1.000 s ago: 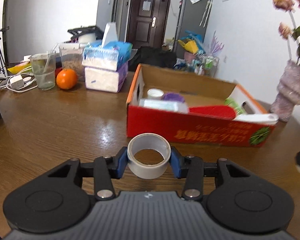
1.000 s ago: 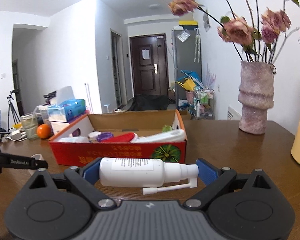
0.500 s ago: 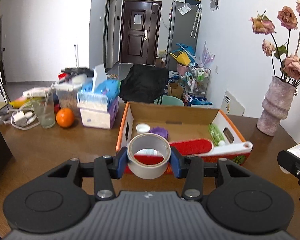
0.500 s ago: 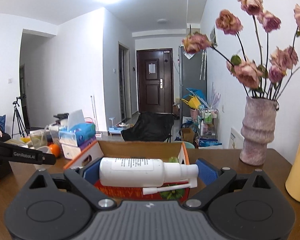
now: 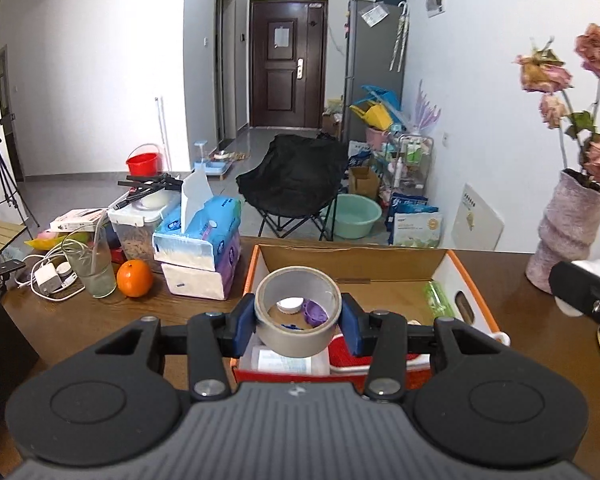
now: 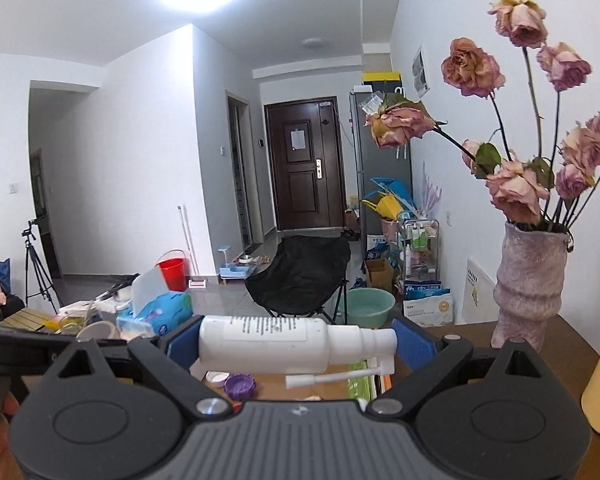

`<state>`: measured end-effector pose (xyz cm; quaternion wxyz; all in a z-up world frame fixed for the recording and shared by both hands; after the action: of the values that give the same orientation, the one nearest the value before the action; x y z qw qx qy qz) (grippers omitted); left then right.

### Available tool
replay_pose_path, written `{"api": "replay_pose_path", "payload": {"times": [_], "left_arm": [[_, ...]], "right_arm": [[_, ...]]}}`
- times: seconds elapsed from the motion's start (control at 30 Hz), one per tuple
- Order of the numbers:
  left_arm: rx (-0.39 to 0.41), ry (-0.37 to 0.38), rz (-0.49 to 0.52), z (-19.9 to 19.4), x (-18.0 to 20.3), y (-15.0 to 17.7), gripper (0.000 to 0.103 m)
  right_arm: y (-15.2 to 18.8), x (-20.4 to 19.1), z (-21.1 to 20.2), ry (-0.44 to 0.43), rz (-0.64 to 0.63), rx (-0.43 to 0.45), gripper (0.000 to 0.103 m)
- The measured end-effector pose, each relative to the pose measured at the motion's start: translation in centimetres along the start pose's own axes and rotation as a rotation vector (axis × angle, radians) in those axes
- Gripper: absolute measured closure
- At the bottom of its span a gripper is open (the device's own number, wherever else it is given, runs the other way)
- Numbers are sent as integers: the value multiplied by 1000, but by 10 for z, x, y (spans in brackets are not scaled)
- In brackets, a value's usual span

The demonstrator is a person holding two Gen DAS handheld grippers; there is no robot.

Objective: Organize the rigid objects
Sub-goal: 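Carry the nasal spray in the right tool while the left tool carries the tape roll over the box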

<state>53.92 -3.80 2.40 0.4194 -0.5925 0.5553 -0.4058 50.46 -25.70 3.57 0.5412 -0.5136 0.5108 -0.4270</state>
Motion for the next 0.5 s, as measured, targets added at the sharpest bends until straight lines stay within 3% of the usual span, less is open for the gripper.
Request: {"api": "replay_pose_path", "payload": {"times": [0.17, 0.5], "left_arm": [[-27, -58, 11, 33, -3, -3, 59], [-63, -68, -10, 87, -7, 3, 59]], "right_arm": [[-2, 7, 38, 21, 9, -39, 6], [28, 18, 94, 42, 18, -102, 6]]}}
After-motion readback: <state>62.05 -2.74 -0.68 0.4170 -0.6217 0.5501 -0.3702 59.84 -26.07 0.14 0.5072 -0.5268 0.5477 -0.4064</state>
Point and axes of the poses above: each gripper's, at about its wrist camera, not at the fingertips, and z roughly the way its jaws point, x to its right, y to its underside, the point moved 4 cm from there along z, roughly the way its jaws point, and after that the axes turned 15 degrees about x, right-handed, at the moved point
